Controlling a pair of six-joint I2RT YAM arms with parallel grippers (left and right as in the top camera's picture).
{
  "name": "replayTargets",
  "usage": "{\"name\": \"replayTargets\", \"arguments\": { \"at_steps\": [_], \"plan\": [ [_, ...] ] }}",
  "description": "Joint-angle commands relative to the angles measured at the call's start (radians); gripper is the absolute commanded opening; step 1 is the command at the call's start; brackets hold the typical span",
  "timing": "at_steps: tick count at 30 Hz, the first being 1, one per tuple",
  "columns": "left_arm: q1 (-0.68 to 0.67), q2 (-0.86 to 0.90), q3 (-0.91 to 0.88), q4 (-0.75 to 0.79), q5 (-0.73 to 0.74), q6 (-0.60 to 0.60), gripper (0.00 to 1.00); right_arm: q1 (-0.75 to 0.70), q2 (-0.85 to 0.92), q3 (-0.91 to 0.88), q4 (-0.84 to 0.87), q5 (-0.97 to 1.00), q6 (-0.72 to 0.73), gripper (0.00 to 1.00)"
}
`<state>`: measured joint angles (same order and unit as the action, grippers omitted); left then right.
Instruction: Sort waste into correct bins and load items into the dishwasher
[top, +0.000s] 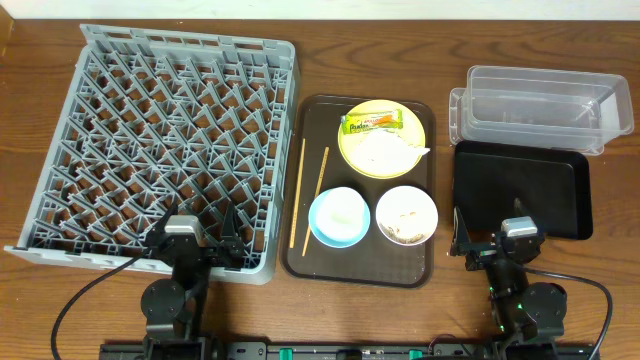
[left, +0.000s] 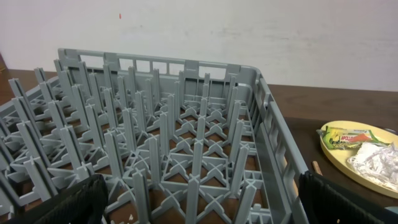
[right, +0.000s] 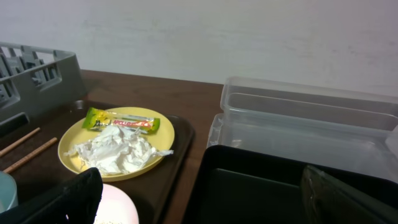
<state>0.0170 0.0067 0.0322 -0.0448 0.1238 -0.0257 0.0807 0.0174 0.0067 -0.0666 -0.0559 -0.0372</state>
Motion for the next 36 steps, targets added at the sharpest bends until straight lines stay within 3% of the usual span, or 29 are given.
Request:
{"name": "replayTargets", "arguments": {
  "at_steps": [1, 25, 29, 31, 36],
  "plan": [
    [0.004, 0.005, -0.028, -0.017, -0.004, -0.001, 0.99, -0.005, -0.001, -0.001, -0.004, -0.004, -0.002, 0.99],
    [0.004, 0.005, -0.028, -0.016, -0.001, -0.001, 0.99, -0.005, -0.001, -0.001, -0.002, -0.022, 0.0, 0.99],
    [0.004, 0.005, -0.027, -0.015, 0.0, -0.037, 0.99, -0.006, -0.001, -0.001, 0.003, -0.028, 0.113, 0.99],
    [0.004, 0.013, -0.01, -0.055, 0.0, -0.123, 0.99, -0.005, 0.001, 0.009, -0.007, -0.031, 0.156, 0.99],
    [0.004, 0.132, 0.15, -0.23, -0.004, -0.128, 0.99, -0.005, 0.069, 0.113, -0.09, -0.031, 0.163, 0.99]
  ]
}}
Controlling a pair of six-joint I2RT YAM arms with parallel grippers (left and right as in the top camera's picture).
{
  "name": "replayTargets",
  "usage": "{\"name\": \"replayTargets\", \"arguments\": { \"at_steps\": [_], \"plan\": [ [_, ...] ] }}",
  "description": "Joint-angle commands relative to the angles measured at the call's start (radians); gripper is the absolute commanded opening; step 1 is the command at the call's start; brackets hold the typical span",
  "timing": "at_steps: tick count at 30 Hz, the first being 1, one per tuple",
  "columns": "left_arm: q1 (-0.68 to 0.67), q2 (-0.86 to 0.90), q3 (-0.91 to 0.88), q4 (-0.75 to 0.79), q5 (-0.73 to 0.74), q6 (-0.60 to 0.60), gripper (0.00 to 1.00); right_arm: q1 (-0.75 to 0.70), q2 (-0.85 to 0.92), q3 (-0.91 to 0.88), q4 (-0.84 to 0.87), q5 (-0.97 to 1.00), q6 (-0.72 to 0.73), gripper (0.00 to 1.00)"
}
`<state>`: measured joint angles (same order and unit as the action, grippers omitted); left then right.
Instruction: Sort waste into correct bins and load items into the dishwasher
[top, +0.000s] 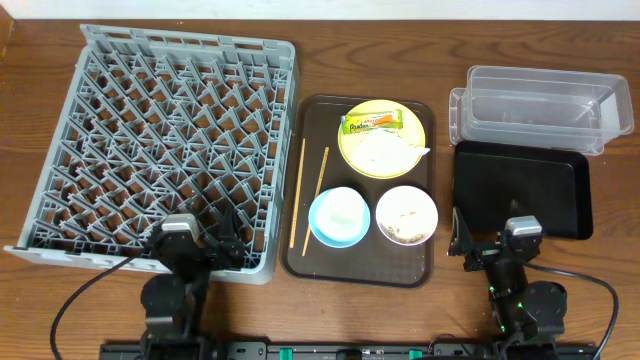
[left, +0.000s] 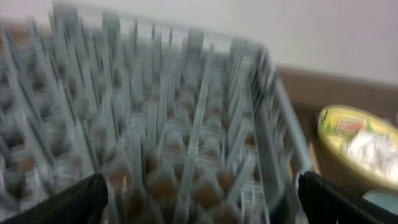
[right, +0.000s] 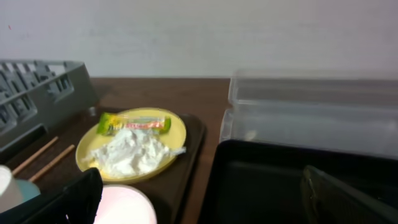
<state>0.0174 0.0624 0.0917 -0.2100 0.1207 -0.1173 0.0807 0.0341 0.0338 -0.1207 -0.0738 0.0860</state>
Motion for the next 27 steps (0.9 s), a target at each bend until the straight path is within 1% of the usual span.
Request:
{"name": "replayTargets", "arguments": {
  "at_steps": [1, 3, 5, 7, 9, 10, 11, 13, 15, 18, 19, 21, 23, 24, 25, 26, 27],
  "plan": [
    [0.004, 0.095, 0.116, -0.081, -0.001, -0.034, 0.99, -0.006, 0.071, 0.106, -0.046, -0.013, 0.04, 0.99],
    [0.004, 0.164, 0.198, -0.134, -0.001, -0.034, 0.99, -0.006, 0.185, 0.199, -0.08, -0.031, 0.04, 0.99],
    [0.004, 0.292, 0.337, -0.256, -0.001, -0.034, 0.99, -0.005, 0.313, 0.302, -0.115, -0.065, 0.039, 0.99],
    [0.004, 0.362, 0.413, -0.334, -0.001, -0.034, 0.99, -0.005, 0.415, 0.392, -0.159, -0.095, 0.04, 0.99],
    [0.004, 0.478, 0.533, -0.461, -0.001, -0.034, 0.99, -0.005, 0.597, 0.558, -0.253, -0.138, 0.027, 0.99],
    [0.004, 0.513, 0.568, -0.498, -0.001, -0.034, 0.99, -0.005, 0.643, 0.602, -0.281, -0.152, 0.02, 0.99],
    [0.004, 0.556, 0.61, -0.546, -0.001, -0.034, 0.99, -0.004, 0.75, 0.703, -0.348, -0.198, -0.009, 0.99],
    [0.004, 0.628, 0.678, -0.626, -0.001, -0.034, 0.99, 0.001, 0.861, 0.816, -0.433, -0.243, -0.048, 0.99],
    [0.004, 0.694, 0.735, -0.693, 0.0, -0.034, 0.99, 0.019, 1.005, 0.97, -0.568, -0.268, -0.104, 0.99],
    [0.004, 0.758, 0.779, -0.747, 0.004, -0.035, 0.99, 0.064, 1.215, 1.197, -0.791, -0.267, -0.208, 0.99],
    [0.004, 0.769, 0.779, -0.756, 0.007, -0.035, 0.99, 0.081, 1.296, 1.273, -0.838, -0.269, -0.207, 0.99],
    [0.004, 0.771, 0.779, -0.762, 0.008, -0.038, 0.99, 0.098, 1.364, 1.313, -0.821, -0.296, -0.194, 0.99],
    [0.004, 0.771, 0.779, -0.762, 0.008, -0.038, 0.98, 0.109, 1.412, 1.311, -0.748, -0.36, -0.169, 0.99],
    [0.004, 0.771, 0.779, -0.762, 0.008, -0.038, 0.99, 0.119, 1.442, 1.311, -0.713, -0.361, -0.169, 0.86],
    [0.004, 0.771, 0.779, -0.762, 0.008, -0.038, 0.98, 0.125, 1.463, 1.311, -0.695, -0.348, -0.168, 0.79],
    [0.004, 0.771, 0.779, -0.762, 0.008, -0.038, 0.99, 0.141, 1.501, 1.311, -0.666, -0.309, -0.137, 0.76],
    [0.004, 0.771, 0.779, -0.762, 0.008, -0.038, 0.99, 0.158, 1.533, 1.311, -0.651, -0.263, -0.104, 0.76]
  ]
}}
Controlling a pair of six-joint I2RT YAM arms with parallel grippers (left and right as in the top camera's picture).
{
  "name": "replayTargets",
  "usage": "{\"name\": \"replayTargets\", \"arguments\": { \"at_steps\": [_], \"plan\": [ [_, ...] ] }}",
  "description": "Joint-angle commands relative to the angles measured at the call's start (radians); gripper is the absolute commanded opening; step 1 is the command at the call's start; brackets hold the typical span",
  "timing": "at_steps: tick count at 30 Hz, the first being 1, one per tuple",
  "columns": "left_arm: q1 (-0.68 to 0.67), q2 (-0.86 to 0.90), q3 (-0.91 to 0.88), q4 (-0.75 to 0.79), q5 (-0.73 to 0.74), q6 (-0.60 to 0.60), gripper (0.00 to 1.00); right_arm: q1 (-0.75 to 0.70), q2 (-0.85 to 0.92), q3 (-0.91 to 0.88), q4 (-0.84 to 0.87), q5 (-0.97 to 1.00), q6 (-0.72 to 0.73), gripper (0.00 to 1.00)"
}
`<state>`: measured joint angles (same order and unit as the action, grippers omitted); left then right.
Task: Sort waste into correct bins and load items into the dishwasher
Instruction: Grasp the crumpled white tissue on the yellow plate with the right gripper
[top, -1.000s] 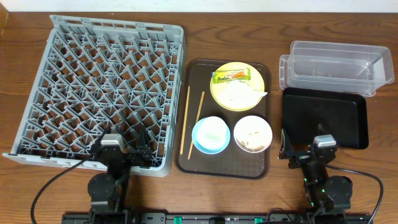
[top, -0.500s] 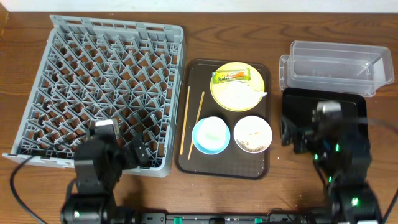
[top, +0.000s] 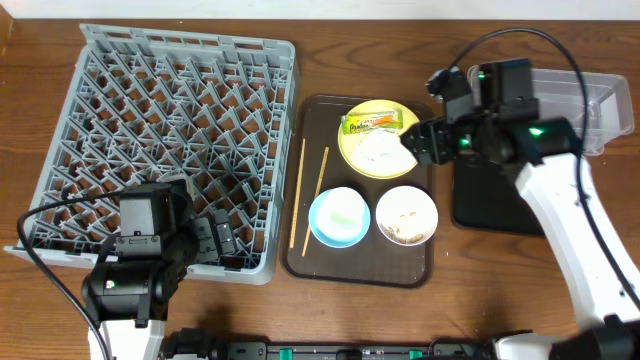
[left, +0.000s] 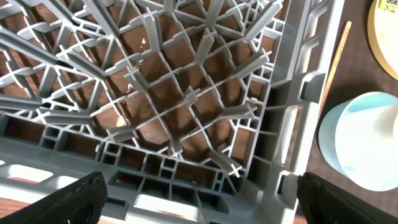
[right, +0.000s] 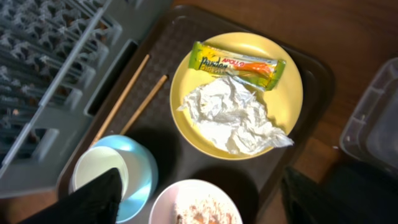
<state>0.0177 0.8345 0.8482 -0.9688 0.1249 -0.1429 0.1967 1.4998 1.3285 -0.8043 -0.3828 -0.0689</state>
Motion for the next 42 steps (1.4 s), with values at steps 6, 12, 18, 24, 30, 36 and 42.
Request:
{"name": "replayTargets", "arguments": {
  "at_steps": [6, 12, 18, 24, 30, 36, 42],
  "plan": [
    [0.003, -0.001, 0.022, -0.003, 0.003, -0.013, 0.99, 0.154, 0.271, 0.016, 0.097, 0.263, 0.195, 0.76],
    [0.003, -0.001, 0.022, -0.003, 0.003, -0.012, 0.99, 0.211, 0.429, 0.016, 0.171, 0.308, 0.286, 0.68],
    [0.003, -0.001, 0.022, -0.018, 0.003, -0.012, 0.99, 0.214, 0.505, 0.016, 0.227, 0.319, 0.369, 0.45],
    [0.003, -0.001, 0.022, -0.019, 0.003, -0.012, 0.99, 0.189, 0.407, 0.028, 0.22, 0.327, 0.386, 0.01],
    [0.003, -0.001, 0.022, -0.018, 0.003, -0.012, 0.98, 0.117, 0.15, 0.033, 0.21, 0.505, 0.374, 0.01],
    [0.003, -0.001, 0.022, -0.018, 0.003, -0.012, 0.99, -0.086, 0.031, 0.033, 0.266, 0.652, 0.318, 0.01],
    [0.003, -0.001, 0.022, -0.018, 0.003, -0.012, 0.99, -0.225, 0.084, 0.033, 0.327, 0.593, 0.319, 0.39]
  ]
}}
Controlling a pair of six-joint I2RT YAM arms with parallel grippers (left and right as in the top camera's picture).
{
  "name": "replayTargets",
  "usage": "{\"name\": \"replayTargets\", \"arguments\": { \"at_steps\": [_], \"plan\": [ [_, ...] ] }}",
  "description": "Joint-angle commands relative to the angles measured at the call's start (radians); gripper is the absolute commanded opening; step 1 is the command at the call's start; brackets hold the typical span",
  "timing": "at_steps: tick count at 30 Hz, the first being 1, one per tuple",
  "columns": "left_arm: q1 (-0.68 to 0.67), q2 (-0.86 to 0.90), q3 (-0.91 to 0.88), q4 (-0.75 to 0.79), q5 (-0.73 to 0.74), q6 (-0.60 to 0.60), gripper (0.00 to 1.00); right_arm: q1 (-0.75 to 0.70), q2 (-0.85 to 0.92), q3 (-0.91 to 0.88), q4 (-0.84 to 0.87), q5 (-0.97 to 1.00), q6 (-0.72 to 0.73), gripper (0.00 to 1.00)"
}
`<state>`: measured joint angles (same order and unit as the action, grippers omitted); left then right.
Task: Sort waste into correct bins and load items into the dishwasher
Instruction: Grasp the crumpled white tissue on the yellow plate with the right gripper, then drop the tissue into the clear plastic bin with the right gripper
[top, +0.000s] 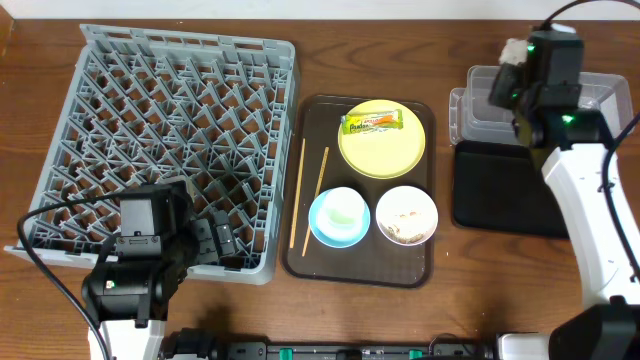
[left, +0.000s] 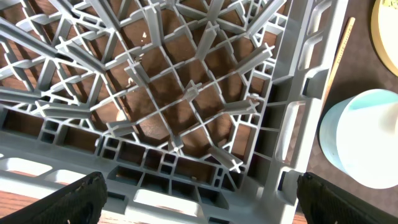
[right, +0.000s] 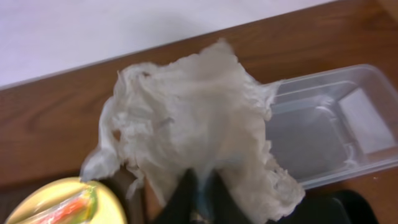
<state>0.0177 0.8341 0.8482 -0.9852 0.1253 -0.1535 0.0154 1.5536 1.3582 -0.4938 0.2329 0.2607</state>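
My right gripper (right: 199, 186) is shut on a crumpled white napkin (right: 186, 118) and holds it in the air at the left edge of the stacked clear bins (top: 570, 100). In the overhead view the right gripper (top: 507, 85) is at the back right. A yellow plate (top: 381, 145) on the brown tray (top: 300, 265) carries a green wrapper (top: 371, 122). A blue bowl (top: 339, 216), a white bowl with food scraps (top: 406, 215) and two chopsticks (top: 299, 195) also lie on the tray. My left gripper (left: 199, 205) is open above the front right corner of the grey dish rack (top: 170, 120).
A black tray bin (top: 520, 195) lies in front of the clear bins (right: 323, 124). The rack's wall (left: 292, 124) runs beside the blue bowl (left: 360, 143). The yellow plate's rim (right: 56, 202) shows at the lower left of the right wrist view.
The right gripper was open over the yellow plate with the napkin lying on it. Now it is shut on the napkin by the clear bins. The left arm has barely moved.
Both arms first sat low at the table's front edge, grippers open. Then the left was over the rack's front right corner and the right over the yellow plate. Now the napkin is off the plate and in the right gripper by the bins.
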Motion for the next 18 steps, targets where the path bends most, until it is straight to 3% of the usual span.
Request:
{"name": "replayTargets", "arguments": {
  "at_steps": [1, 2, 3, 8, 10, 12, 15, 18],
  "plan": [
    [0.003, -0.001, 0.022, -0.002, 0.003, -0.002, 0.99, -0.053, 0.031, 0.003, 0.023, -0.042, -0.011, 0.63],
    [0.003, -0.001, 0.022, -0.002, 0.003, -0.002, 0.99, -0.056, 0.031, 0.003, 0.027, -0.057, -0.011, 0.72],
    [0.003, -0.001, 0.022, -0.002, 0.003, -0.002, 0.99, -0.056, 0.028, 0.003, 0.035, -0.085, -0.011, 0.75],
    [0.003, -0.001, 0.022, -0.002, 0.003, -0.002, 0.99, -0.014, 0.008, 0.003, 0.072, -0.469, -0.03, 0.7],
    [0.003, -0.001, 0.022, -0.002, 0.003, -0.002, 0.99, 0.037, 0.013, 0.003, 0.063, -0.641, -0.157, 0.7],
    [0.003, -0.001, 0.022, -0.002, 0.003, -0.002, 0.99, 0.105, 0.021, 0.003, 0.033, -0.686, -0.343, 0.71],
    [0.003, -0.001, 0.022, -0.002, 0.003, -0.002, 0.99, 0.225, 0.049, 0.003, -0.017, -0.546, -0.646, 0.76],
    [0.003, -0.001, 0.022, -0.002, 0.003, -0.002, 0.99, 0.297, 0.082, 0.003, -0.01, -0.417, -0.842, 0.83]
  ]
}}
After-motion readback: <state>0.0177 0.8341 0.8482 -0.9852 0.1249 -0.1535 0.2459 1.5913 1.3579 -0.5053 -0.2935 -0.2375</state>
